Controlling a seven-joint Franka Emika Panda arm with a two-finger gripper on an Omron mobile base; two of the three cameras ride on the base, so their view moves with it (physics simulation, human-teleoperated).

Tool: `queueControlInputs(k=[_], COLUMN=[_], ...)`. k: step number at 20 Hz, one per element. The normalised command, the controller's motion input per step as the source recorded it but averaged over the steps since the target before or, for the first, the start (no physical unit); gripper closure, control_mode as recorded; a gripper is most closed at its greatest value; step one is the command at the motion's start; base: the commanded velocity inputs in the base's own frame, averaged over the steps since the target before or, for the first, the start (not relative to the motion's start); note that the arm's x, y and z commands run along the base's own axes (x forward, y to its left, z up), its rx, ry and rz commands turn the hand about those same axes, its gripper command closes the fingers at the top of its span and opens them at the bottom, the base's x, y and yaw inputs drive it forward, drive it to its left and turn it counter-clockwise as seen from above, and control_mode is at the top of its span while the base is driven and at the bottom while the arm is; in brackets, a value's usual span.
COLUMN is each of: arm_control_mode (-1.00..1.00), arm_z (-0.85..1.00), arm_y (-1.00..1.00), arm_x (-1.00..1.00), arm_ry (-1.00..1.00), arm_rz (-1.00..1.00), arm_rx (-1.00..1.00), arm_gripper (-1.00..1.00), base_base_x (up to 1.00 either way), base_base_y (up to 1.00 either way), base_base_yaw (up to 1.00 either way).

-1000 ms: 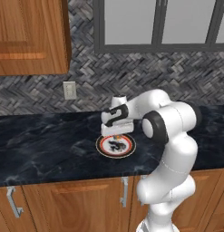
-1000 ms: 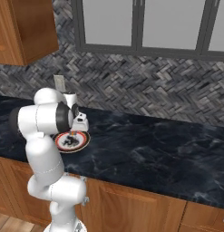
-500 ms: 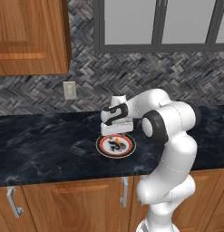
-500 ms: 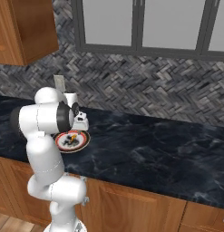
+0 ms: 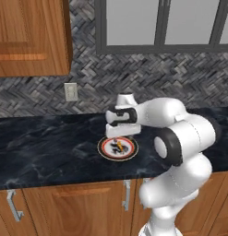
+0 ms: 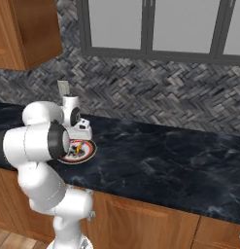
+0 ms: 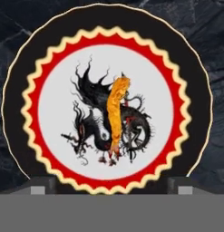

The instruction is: Pick shrimp from the fridge and place it on the plate on the counter.

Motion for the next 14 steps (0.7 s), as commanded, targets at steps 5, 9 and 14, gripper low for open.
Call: queueControlInputs(k=[5, 9, 14], arm_control_mode=[-1.00, -1.00, -1.00], arm_z=[0.62, 0.88, 1.00], arm_y=[-0.26, -0.39, -0.43], arm_x=[-0.61, -0.25, -0.01], arm_ry=[-0.02, 0.02, 0.09], arm_rz=[0.00, 0.00, 0.00], arm_rx=[0.01, 0.00, 0.00], arm_gripper=[-1.00, -1.00, -1.00], base_base_x=[0.00, 0.00, 0.00], base_base_y=[0.00, 0.00, 0.00], base_base_yaw=[0.00, 0.00, 0.00])
